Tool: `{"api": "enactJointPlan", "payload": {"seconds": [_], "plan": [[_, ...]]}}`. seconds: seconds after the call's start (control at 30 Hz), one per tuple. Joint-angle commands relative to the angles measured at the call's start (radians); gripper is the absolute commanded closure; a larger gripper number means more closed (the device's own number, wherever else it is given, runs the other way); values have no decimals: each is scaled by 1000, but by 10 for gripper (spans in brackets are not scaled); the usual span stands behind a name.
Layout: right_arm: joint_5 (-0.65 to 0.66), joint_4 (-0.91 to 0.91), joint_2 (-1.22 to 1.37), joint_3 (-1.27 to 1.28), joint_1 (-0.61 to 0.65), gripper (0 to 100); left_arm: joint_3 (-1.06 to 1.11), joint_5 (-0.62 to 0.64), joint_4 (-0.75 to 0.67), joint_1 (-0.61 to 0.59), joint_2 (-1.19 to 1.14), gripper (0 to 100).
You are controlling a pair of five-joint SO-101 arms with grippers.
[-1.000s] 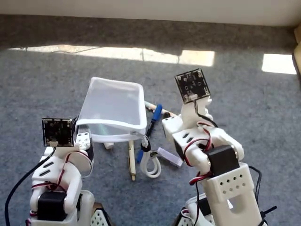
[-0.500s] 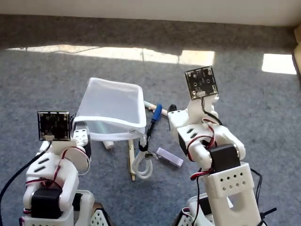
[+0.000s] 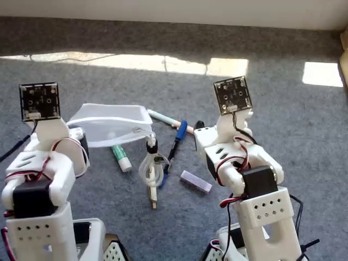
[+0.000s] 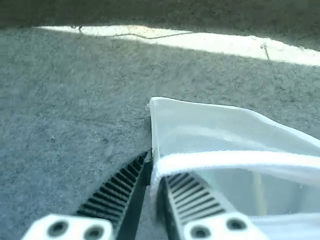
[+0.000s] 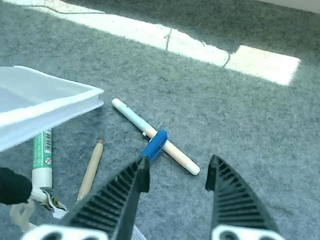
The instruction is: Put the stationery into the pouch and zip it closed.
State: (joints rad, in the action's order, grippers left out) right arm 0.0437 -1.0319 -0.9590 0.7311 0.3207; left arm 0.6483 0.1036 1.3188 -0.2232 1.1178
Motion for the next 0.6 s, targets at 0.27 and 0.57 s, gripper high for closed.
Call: {"api": "enactJointPlan", "payload": {"seconds": [0.27,0.57], "plan": [[-157,41,369,-111,-12,817,-82,109,29,-133,-91,993],[-339,39,576,-255,1,817,4,109,-11,-137,-90,993]]}}
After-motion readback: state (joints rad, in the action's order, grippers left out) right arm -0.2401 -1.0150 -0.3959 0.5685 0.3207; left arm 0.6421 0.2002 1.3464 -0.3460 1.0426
